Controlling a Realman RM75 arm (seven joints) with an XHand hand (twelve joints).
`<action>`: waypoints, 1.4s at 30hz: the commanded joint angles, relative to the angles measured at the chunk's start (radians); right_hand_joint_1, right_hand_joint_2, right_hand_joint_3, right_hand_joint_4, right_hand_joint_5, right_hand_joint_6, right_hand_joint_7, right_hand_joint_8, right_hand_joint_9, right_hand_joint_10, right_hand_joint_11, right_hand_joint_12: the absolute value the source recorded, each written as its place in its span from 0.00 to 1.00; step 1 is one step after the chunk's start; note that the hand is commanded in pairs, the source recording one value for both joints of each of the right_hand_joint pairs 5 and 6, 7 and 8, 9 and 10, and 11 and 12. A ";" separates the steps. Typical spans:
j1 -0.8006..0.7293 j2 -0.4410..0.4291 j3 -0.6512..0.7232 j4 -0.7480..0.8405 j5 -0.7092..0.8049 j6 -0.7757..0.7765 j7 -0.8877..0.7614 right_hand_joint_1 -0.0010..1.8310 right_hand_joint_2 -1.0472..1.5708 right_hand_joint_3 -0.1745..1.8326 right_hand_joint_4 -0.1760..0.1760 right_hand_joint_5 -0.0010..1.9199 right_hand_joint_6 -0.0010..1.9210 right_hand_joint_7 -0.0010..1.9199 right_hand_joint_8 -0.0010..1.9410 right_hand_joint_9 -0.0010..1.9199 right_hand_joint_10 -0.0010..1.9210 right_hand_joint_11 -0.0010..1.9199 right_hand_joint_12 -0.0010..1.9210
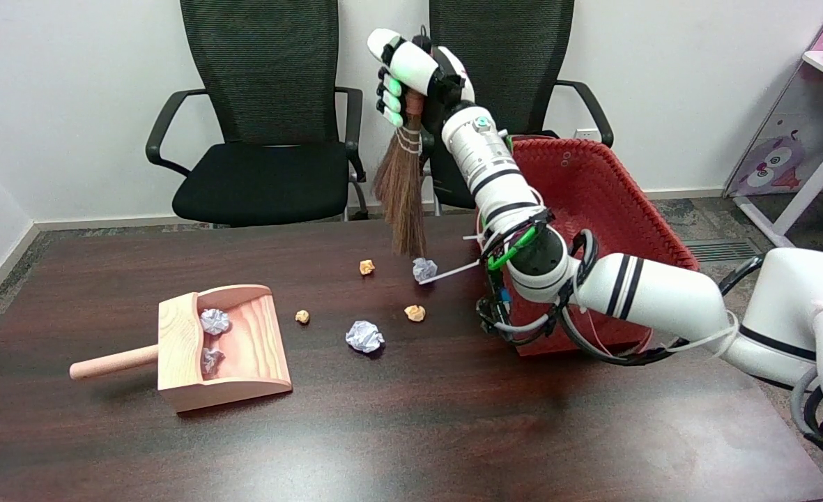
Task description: Sweep the paper ball into the dustpan.
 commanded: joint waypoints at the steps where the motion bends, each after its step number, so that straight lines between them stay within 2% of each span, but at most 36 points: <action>1: 0.009 0.046 0.022 0.061 0.078 0.179 0.001 0.48 0.92 0.87 1.00 1.00 1.00 1.00 0.99 1.00 1.00 1.00 1.00; 4: 0.008 0.063 0.029 0.061 0.004 0.192 0.001 0.47 0.89 0.86 1.00 1.00 1.00 1.00 0.99 1.00 1.00 1.00 1.00; 9: -0.002 0.068 0.028 0.063 -0.111 0.144 0.001 0.49 0.91 0.81 1.00 1.00 1.00 1.00 0.99 1.00 1.00 1.00 1.00; 16: -0.003 0.073 0.026 0.051 -0.121 0.156 0.001 0.49 0.93 0.79 1.00 1.00 1.00 1.00 0.99 1.00 1.00 1.00 1.00; 19: -0.016 0.075 0.080 0.033 -0.114 0.264 0.001 0.48 0.93 0.79 1.00 1.00 1.00 1.00 0.99 1.00 1.00 1.00 1.00; 26: -0.028 0.071 0.237 0.006 -0.133 0.748 0.003 0.49 0.92 0.79 1.00 1.00 1.00 1.00 0.99 1.00 1.00 1.00 1.00; 30: -0.018 0.059 0.320 0.023 -0.218 0.946 0.002 0.50 0.92 0.80 1.00 1.00 1.00 1.00 0.99 1.00 1.00 1.00 1.00; 36: -0.082 -0.003 0.475 0.058 -0.392 1.056 0.001 0.49 0.92 0.80 1.00 1.00 1.00 1.00 0.99 1.00 1.00 1.00 1.00; 38: -0.110 -0.038 0.566 0.061 -0.497 1.092 0.001 0.49 0.92 0.80 1.00 1.00 1.00 1.00 0.99 1.00 1.00 1.00 1.00; 42: -0.179 -0.164 0.799 0.026 -0.865 1.184 0.001 0.47 0.94 0.79 1.00 1.00 1.00 1.00 0.99 1.00 1.00 1.00 1.00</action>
